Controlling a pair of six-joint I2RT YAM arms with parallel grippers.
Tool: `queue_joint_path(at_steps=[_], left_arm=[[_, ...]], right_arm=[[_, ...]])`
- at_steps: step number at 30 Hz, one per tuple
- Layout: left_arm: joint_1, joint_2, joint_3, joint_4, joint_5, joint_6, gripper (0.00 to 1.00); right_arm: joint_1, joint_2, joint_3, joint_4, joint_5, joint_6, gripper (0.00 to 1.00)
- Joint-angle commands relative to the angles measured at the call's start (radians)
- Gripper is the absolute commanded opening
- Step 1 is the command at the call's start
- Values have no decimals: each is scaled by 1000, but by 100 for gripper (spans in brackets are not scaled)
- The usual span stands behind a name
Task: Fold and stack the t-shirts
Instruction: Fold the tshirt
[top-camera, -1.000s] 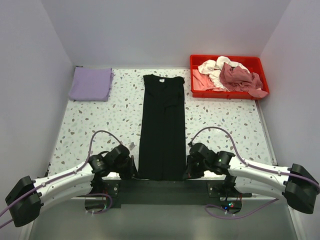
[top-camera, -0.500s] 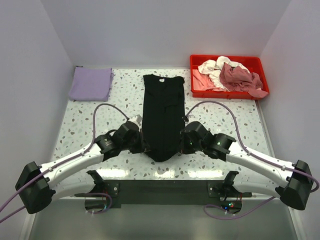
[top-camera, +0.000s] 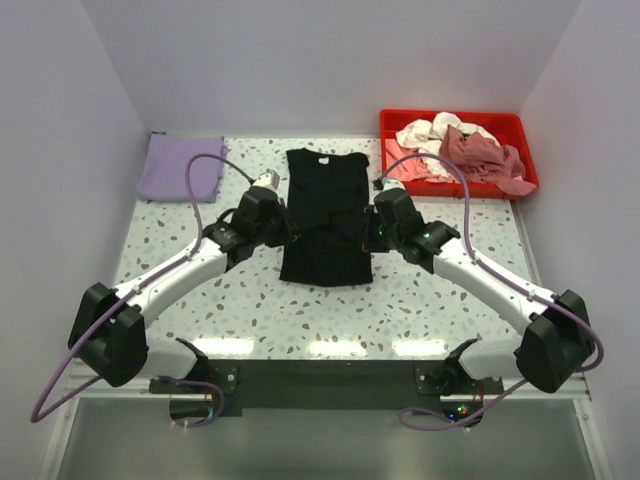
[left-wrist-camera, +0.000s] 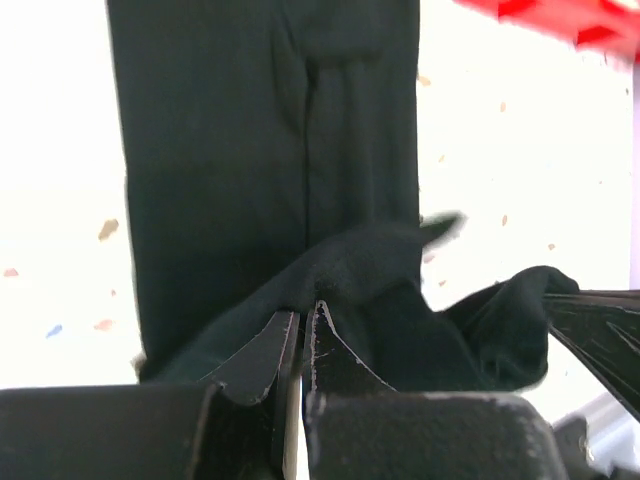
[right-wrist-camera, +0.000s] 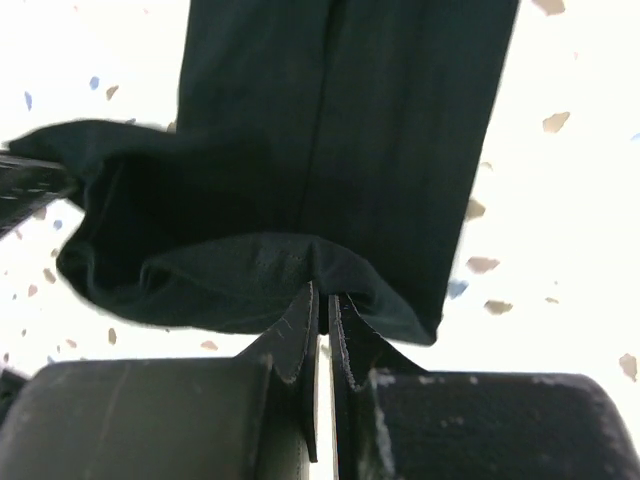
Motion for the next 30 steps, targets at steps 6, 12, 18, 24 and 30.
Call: queue_joint_path(at_steps=[6,12,18,24,30], left_arm=[[82,120,174,40,-35,123,0],[137,221,233,46,5,156,0],[162,336,287,66,61,182,0],[177,426,330,69,79,189,0],[191,495,353,66,90,191,0]], right_arm=[[-111,161,159,47,-51,-81,0],[-169,273,231,50,-80,-109,0],[-200,385,294,47,-110,-121,0],[-218,480,346,41,-136,-115,0],[-235,555,383,26,-140,-115,0]])
